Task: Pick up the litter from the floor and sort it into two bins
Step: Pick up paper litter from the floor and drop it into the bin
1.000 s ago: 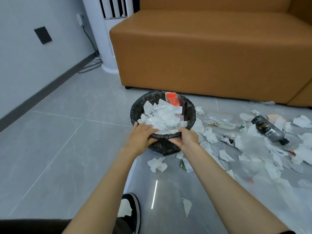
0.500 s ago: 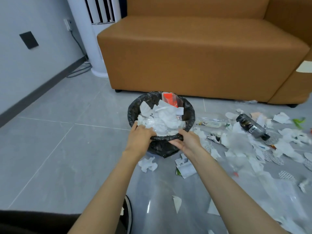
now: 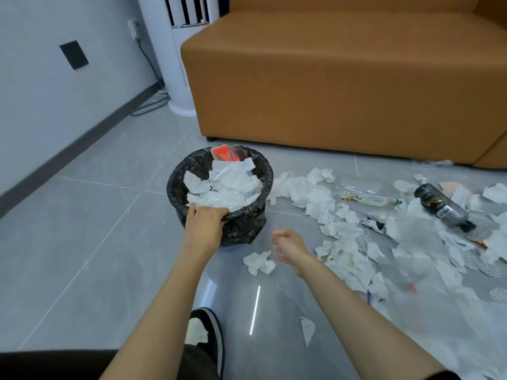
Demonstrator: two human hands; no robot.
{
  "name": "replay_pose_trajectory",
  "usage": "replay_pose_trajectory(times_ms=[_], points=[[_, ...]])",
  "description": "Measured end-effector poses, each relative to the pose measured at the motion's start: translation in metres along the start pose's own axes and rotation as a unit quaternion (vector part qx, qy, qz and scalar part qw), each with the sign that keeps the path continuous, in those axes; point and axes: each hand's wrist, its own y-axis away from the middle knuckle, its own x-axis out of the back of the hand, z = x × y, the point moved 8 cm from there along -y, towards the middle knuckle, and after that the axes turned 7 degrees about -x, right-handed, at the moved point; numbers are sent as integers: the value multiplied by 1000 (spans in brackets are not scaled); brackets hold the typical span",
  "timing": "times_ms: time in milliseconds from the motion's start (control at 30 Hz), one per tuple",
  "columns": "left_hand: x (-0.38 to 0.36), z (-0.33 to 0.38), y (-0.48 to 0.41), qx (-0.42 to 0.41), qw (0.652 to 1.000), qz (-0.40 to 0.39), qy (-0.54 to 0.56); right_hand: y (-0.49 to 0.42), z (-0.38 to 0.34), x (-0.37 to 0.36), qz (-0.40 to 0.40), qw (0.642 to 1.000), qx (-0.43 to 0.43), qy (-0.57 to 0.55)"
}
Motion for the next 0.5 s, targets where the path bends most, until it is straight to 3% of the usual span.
replay_pose_trajectory(times_ms=[133, 300, 400, 500], points=[[-4, -7, -4, 2, 1000, 20, -6, -18, 18, -21, -7, 977, 61, 204], [-9, -18, -10, -9, 999, 39, 2, -37, 34, -52, -55, 866, 140, 478], [-13, -20, -11, -15, 999, 37, 2, -47, 51, -68, -85, 838, 144, 519], [-15, -20, -14, -14, 999, 38, 7, -53, 58, -70, -62, 827, 163, 535]])
